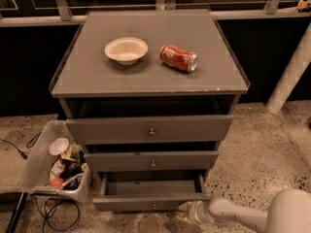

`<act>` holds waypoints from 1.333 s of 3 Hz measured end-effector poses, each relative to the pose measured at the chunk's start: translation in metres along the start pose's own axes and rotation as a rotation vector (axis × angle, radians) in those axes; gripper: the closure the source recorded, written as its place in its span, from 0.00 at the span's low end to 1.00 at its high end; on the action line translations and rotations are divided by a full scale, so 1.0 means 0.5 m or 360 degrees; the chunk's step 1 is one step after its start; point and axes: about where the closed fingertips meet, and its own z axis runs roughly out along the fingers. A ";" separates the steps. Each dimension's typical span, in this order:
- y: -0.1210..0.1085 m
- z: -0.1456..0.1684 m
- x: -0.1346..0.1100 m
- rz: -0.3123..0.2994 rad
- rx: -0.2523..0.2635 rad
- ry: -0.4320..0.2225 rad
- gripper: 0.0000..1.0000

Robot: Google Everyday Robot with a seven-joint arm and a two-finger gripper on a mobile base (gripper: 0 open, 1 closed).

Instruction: Close bottom drawer

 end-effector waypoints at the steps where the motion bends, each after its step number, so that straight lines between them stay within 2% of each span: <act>1: -0.076 0.016 -0.038 -0.0010 0.0037 -0.0060 0.79; 2: -0.076 0.016 -0.039 -0.0010 0.0038 -0.0061 1.00; 3: -0.118 0.011 -0.054 -0.0019 0.0118 -0.0037 0.58; 4: -0.118 0.011 -0.053 -0.0018 0.0117 -0.0038 0.47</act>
Offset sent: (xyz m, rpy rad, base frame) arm 0.1702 -0.0387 0.0548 -0.0381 -0.1964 -0.1685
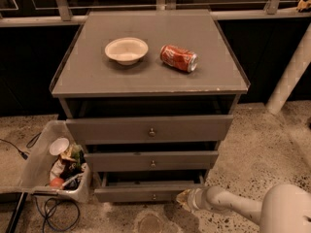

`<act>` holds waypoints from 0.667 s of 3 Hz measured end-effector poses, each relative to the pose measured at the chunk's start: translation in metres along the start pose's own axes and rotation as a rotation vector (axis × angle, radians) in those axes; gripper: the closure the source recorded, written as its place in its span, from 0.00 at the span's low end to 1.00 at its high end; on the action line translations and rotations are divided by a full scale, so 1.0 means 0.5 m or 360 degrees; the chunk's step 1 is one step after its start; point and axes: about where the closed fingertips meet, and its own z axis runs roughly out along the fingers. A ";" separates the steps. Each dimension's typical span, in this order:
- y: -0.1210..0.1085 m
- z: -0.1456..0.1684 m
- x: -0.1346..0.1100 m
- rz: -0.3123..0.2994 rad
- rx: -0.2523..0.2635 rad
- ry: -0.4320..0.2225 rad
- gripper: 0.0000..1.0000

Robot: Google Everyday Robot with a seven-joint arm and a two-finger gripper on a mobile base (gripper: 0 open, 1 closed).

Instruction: Close bottom drawer

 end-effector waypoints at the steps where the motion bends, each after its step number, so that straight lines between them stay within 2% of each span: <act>1: 0.000 0.000 0.000 0.0000 0.0000 0.0000 0.24; 2: 0.000 0.000 0.000 0.0000 0.0000 0.0000 0.00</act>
Offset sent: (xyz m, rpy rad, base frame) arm 0.0000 0.0000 0.0000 0.0000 0.0000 0.0000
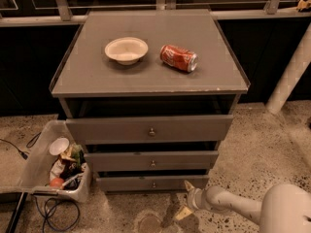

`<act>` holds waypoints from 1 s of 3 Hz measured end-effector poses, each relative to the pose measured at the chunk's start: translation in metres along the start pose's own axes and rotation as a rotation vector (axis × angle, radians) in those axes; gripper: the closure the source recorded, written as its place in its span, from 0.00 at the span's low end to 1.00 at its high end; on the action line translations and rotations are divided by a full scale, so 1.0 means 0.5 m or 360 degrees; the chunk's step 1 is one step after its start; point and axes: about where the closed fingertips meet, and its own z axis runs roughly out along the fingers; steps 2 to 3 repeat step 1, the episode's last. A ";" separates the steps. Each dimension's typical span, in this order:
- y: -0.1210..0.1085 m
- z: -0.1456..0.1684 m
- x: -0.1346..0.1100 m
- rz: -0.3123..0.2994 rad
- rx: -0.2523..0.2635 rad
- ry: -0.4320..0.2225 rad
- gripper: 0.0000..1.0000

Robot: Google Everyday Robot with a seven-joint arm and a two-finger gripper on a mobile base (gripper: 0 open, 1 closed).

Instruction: Close bottom drawer

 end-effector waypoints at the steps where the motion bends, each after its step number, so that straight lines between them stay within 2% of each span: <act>1: 0.000 0.000 0.000 0.0000 0.0000 0.0000 0.00; 3: 0.000 0.000 0.000 0.0000 0.0000 0.0000 0.00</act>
Offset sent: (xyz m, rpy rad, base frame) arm 0.0000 0.0000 0.0000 0.0000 0.0000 0.0000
